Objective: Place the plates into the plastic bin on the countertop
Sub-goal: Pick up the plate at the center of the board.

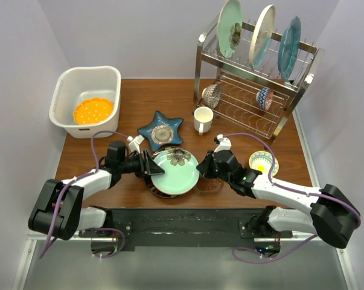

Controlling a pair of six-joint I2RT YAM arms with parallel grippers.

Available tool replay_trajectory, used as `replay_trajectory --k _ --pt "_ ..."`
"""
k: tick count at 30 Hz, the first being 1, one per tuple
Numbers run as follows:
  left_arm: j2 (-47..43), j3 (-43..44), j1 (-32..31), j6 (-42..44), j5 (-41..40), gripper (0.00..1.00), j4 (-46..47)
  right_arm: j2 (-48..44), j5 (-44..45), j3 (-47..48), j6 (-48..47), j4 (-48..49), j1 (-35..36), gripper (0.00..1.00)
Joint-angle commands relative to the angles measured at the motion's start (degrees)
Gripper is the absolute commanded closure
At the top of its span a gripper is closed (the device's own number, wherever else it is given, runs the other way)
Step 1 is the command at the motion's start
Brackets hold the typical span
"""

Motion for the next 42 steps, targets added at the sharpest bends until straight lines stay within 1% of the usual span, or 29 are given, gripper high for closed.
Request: replay_trajectory --k 1,4,5,8,13,14,19,20,28,33,36,37,39,40,42 --pt "-2.06 0.05 -2.73 -1.24 5.62 0.54 1.21 0.34 -4.44 -0.05 0.29 4.37 1.28 0.88" --pt "-3.2 0.4 -2.73 -1.07 4.65 0.6 0.24 -0.19 -4.26 -0.23 0.2 4.02 1.28 0.87" --pt "-3.46 0.58 -2.81 -1.06 4.47 0.65 -0.37 -0.1 -4.26 -0.32 0.2 4.01 1.28 0.87" --pt "-4.61 0.84 -2.73 -0.98 3.07 0.74 -1.69 -0.19 -4.35 -0.23 0.11 3.93 1.28 0.87" --pt "-5.66 1.28 -2.73 -0.89 1.92 0.82 -2.66 -0.63 -4.52 -0.32 -0.06 3.75 1.28 0.86" --pt "-5.66 1.37 -2.73 -0.89 1.92 0.87 -2.92 -0.8 -4.44 -0.32 -0.15 3.58 1.28 0.85" --pt "-6.89 1.63 -2.81 -1.15 0.7 0.96 -3.54 -1.42 -4.35 -0.58 -0.24 3.49 1.28 0.82" --pt "-7.16 1.72 -2.73 -1.15 0.52 1.0 -3.89 -1.5 -4.35 -0.58 -0.15 3.4 1.2 0.82" --pt "-8.56 1.9 -2.73 -1.15 -0.89 1.0 -5.03 -1.86 -4.61 -0.84 -0.33 3.22 1.28 0.79" --pt "-9.18 2.07 -2.73 -1.42 -1.15 1.0 -5.39 -2.12 -4.79 -0.93 -0.5 3.22 1.28 0.74" --pt "-9.44 2.42 -2.81 -1.15 -1.42 1.0 -6.09 -2.21 -5.05 -0.84 -0.76 3.14 1.28 0.69" --pt "-9.71 2.6 -2.81 -1.07 -1.5 1.0 -6.26 -2.21 -5.14 -0.76 -0.85 3.14 1.28 0.64" --pt "-10.06 3.3 -2.73 -0.54 -1.77 1.0 -7.58 -2.38 -5.31 -0.75 -0.94 3.14 1.28 0.6" --pt "-10.41 3.65 -2.81 -0.36 -2.12 1.0 -8.02 -2.56 -5.31 -0.67 -0.94 3.14 1.28 0.56" --pt "-10.67 4.35 -2.81 0.08 -2.47 1.0 -9.16 -2.65 -5.05 -0.84 -1.03 3.14 1.28 0.53"
